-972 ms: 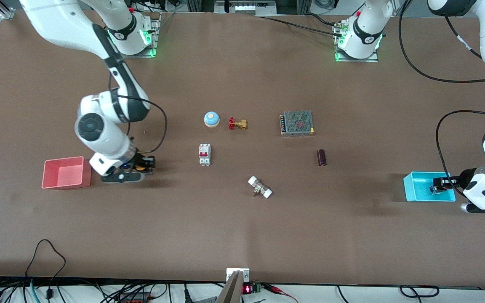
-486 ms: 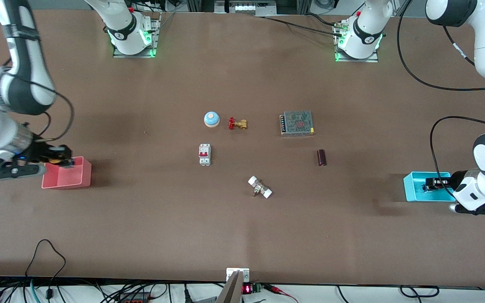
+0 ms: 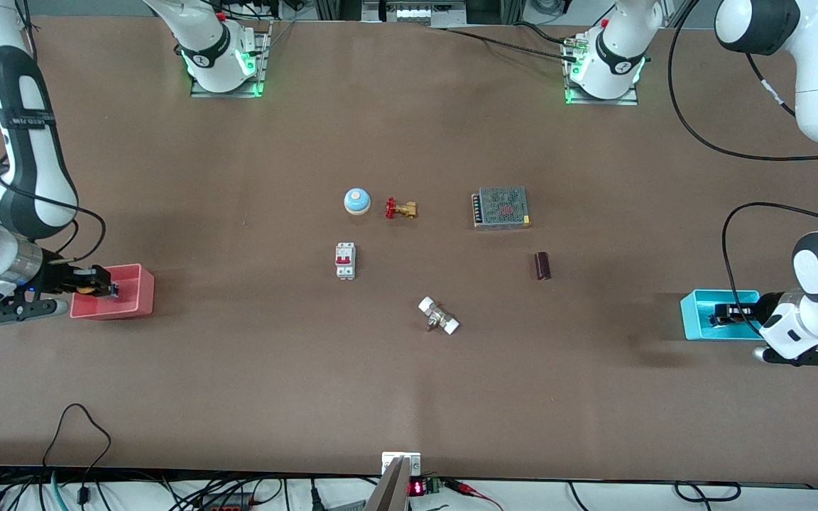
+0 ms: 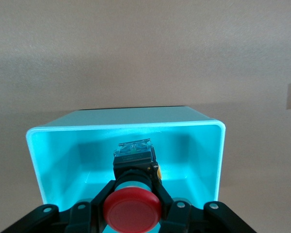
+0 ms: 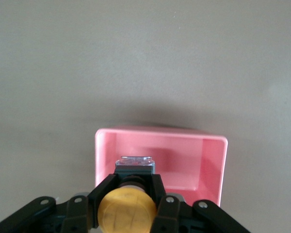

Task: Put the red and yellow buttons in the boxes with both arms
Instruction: 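Lower and release both buttons into their boxes with both grippers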

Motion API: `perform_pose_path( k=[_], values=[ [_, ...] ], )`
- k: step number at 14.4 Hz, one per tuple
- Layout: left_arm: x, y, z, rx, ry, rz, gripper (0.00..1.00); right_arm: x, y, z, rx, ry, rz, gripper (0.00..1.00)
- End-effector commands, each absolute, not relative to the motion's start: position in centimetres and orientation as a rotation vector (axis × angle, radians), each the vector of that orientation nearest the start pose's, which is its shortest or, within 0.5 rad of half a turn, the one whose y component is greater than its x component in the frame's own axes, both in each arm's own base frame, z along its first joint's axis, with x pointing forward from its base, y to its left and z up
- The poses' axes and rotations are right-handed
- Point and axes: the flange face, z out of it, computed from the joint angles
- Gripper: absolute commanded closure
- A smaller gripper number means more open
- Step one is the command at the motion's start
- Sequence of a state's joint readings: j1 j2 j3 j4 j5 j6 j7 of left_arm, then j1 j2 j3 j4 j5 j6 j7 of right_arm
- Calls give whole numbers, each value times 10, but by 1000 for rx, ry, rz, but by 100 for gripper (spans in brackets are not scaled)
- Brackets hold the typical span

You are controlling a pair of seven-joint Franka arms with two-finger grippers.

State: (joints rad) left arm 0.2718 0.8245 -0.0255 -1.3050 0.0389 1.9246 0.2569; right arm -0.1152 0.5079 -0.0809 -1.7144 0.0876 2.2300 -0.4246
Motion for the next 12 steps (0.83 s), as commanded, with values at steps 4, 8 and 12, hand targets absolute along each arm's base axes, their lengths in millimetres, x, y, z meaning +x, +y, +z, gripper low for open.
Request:
perform_pose_path(
  k=[4,8,12],
  values=[
    [701,192,219,-3152,63,334,91,668,-136,254,-3112,-346,-83,85],
    [704,190,215,-3150,66,296,47,660,-145,232,-3110,-321,-39,85],
    [704,192,228,-3152,51,264,0,658,-145,219,-3109,-313,-25,81]
  ],
)
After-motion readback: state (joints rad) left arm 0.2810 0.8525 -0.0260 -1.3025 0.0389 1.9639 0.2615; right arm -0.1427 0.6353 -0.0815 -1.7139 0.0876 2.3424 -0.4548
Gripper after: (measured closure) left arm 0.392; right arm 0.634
